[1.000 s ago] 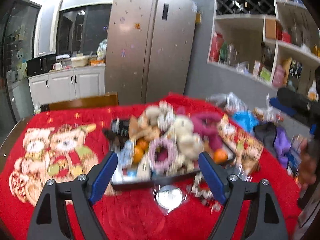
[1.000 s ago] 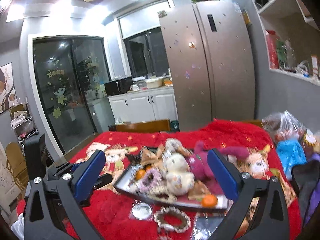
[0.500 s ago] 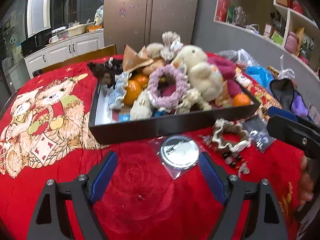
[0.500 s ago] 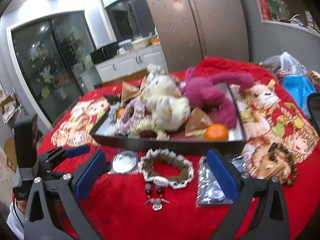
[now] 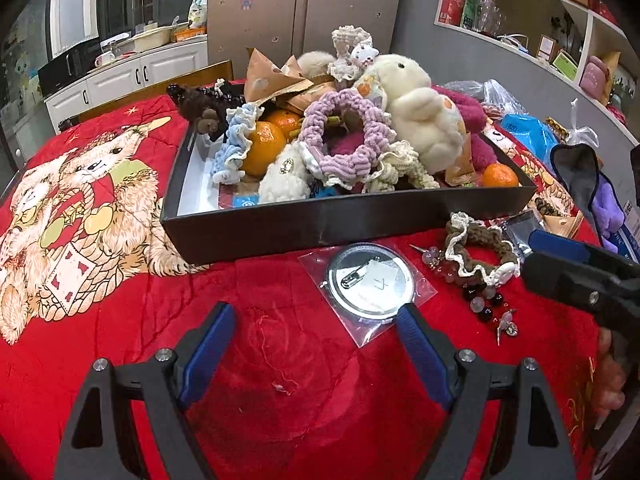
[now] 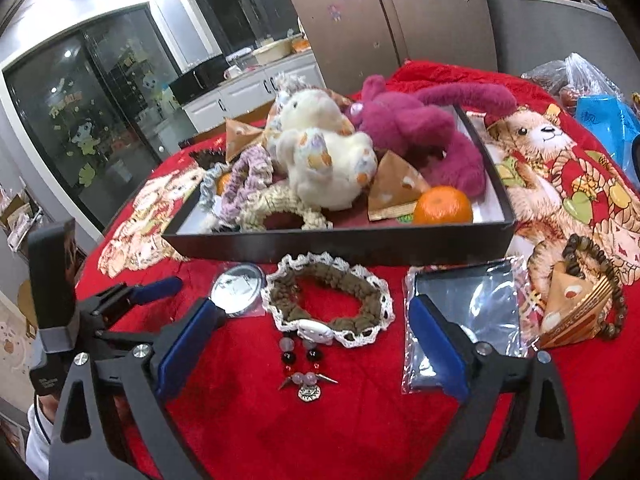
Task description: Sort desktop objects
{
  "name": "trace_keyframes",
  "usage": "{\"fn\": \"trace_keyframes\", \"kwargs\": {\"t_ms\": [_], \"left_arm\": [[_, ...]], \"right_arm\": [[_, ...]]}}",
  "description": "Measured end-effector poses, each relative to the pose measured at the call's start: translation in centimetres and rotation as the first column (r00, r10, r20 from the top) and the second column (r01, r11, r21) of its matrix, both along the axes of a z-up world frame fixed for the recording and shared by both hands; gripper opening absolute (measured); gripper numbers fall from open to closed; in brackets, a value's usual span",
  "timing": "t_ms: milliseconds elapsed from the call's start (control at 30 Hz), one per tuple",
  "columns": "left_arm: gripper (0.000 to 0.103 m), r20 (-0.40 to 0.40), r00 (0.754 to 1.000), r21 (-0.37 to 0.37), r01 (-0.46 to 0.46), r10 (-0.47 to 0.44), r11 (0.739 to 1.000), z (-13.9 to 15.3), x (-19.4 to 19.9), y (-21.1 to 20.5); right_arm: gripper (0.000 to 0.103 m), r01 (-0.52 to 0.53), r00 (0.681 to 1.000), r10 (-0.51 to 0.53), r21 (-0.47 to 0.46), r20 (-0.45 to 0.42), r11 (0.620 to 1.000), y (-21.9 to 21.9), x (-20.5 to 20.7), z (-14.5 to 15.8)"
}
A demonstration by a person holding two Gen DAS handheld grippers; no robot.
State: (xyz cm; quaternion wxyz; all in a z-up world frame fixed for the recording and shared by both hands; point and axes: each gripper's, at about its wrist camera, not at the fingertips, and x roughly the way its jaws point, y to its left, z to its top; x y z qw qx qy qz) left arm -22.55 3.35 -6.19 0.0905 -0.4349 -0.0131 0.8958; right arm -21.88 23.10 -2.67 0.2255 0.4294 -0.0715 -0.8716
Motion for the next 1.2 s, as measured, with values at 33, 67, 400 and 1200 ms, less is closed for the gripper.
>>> {"fn": "trace_keyframes", "kwargs": {"t_ms": [33,67,400,1200], "left_arm": [[0.086,0.000,1.000,-0.005,0.002,-0.002,1.000,0.0,0.0,0.1],[0.088,0.003,1.000,-0.009,0.006,-0.006,1.000,-0.1,-0.1,0.2],[0.098,0.025,0.999,-0.089,0.025,-0.022,0.996,-0.7,-0.3,1.3],[0.000,-0.043,0.999,-0.074,0.029,-0.032,0.997,0.6,0.7,1.5]], "right_arm": [[0.097,0.006,1.000,-0.006,0.005,0.011,1.000,-0.1,-0.1,-0.3],[0.096,0.009,1.000,-0.009,0.009,0.025,1.000,-0.2,-0.2,-0.6],[0.078,0.014,0.999,-0.016,0.073,0.039,0.997,-1.3,-0.4,-2.1],[0.021,-0.044,0.996,0.048,0.060,-0.068,0.997,-2.1,1.3,0.4]]}}
